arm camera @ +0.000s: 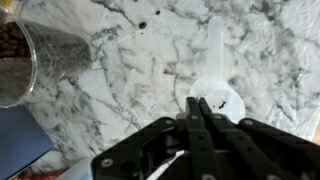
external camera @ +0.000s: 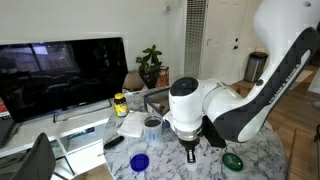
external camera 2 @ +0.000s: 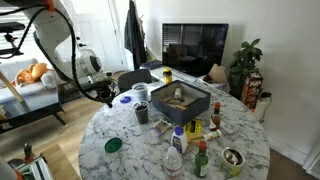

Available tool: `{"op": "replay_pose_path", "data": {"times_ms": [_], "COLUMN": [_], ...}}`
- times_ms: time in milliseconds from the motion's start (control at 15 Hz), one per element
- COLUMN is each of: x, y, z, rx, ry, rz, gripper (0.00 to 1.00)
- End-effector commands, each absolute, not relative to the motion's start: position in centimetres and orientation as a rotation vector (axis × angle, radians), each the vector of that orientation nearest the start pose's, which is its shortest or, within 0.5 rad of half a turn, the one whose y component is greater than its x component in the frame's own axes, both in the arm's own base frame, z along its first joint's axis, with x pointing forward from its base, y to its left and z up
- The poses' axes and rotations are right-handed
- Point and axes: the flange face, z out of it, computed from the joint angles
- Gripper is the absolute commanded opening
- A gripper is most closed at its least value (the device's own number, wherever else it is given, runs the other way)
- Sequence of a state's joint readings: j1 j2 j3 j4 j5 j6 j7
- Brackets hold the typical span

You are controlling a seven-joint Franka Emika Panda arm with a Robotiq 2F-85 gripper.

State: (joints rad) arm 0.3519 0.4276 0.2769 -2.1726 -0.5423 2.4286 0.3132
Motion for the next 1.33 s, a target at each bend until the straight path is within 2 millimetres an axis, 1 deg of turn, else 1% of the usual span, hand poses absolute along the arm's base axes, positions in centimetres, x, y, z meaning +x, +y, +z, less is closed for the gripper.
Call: {"op": "replay_pose_path", "data": {"times_ms": [0, 200, 400, 933, 1000, 1067, 1200, 1267], "x": [43.2, 43.1, 43.3, 44.3, 44.3, 44.4, 44.6, 44.8], "y": [32.1, 32.0, 31.9, 30.8, 30.6, 30.5, 30.5, 30.5], "z": [16.8, 15.7, 14.7, 12.8, 12.7, 12.7, 13.3, 14.0], "rx": [-3.148, -3.144, -3.140, -3.132, -3.140, -3.143, -3.149, -3.159], "ry": [-1.238, -1.222, -1.185, -1.097, -1.089, -1.082, -1.058, -1.048], "rz": [0.064, 0.079, 0.054, -0.034, -0.030, -0.030, -0.035, -0.048], "gripper": [0.01, 0.01, 0.01, 0.01, 0.28, 0.30, 0.42, 0.51]}}
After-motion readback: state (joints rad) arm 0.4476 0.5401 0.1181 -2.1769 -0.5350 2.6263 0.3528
